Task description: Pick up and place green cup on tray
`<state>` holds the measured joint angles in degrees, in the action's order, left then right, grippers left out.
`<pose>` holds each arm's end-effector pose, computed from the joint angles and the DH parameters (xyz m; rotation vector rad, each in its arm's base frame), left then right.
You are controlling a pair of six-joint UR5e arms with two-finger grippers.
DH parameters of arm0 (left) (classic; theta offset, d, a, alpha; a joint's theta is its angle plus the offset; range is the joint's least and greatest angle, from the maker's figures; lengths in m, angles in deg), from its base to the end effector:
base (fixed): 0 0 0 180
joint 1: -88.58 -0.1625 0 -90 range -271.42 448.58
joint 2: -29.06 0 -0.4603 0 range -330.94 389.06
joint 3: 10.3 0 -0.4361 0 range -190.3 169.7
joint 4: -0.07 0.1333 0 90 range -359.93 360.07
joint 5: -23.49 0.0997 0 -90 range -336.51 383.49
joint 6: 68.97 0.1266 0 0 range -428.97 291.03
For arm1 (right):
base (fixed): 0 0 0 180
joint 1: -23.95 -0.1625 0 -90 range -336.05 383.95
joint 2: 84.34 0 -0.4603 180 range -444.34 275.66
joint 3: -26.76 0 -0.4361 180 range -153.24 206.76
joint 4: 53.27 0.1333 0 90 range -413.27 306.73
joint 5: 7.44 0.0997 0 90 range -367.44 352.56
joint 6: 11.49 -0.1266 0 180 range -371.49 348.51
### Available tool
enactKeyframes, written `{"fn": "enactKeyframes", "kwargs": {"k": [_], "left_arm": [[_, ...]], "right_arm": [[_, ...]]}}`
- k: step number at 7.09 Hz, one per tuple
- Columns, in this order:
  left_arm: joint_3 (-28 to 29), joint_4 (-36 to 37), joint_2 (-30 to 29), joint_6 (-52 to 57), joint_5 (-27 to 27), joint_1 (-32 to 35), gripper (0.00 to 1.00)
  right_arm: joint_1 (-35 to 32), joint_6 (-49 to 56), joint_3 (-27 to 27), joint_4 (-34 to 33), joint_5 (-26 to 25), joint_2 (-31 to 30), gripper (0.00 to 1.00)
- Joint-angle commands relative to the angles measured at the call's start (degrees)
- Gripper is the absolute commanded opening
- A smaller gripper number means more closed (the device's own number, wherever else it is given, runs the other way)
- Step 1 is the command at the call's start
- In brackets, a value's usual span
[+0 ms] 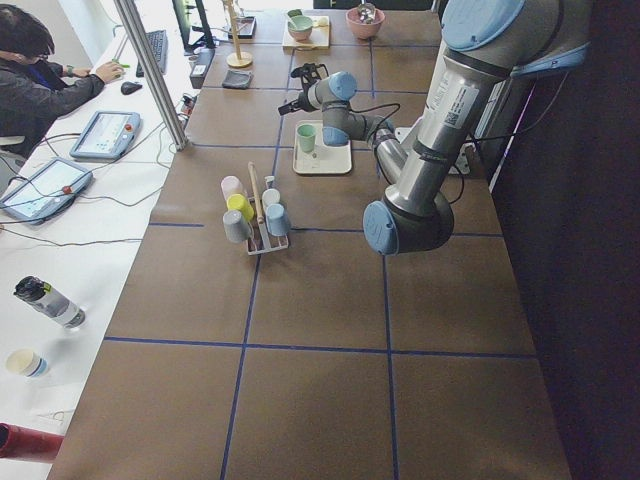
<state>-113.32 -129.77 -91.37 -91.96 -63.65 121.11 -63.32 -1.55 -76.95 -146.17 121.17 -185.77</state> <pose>0.5041 -0.4871 0.1752 1.1484 0.9175 0.4547 0.0331 -0.4452 0.6963 0.0320 -0.6745 -0.2090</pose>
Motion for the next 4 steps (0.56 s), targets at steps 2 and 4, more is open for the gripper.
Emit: {"fn": "enactKeyframes", "kwargs": {"k": [2,4], "left_arm": [[-8.5,26.93,0.29,14.48,-10.41,7.28,0.99],[-8.43,39.26,0.29,17.01,-25.1,16.64,0.99]], "right_arm": [[0.0,0.0,-0.08,0.0,0.06,0.0,1.0],[0.0,0.0,0.09,0.79,-0.03,-0.09,1.0]]}}
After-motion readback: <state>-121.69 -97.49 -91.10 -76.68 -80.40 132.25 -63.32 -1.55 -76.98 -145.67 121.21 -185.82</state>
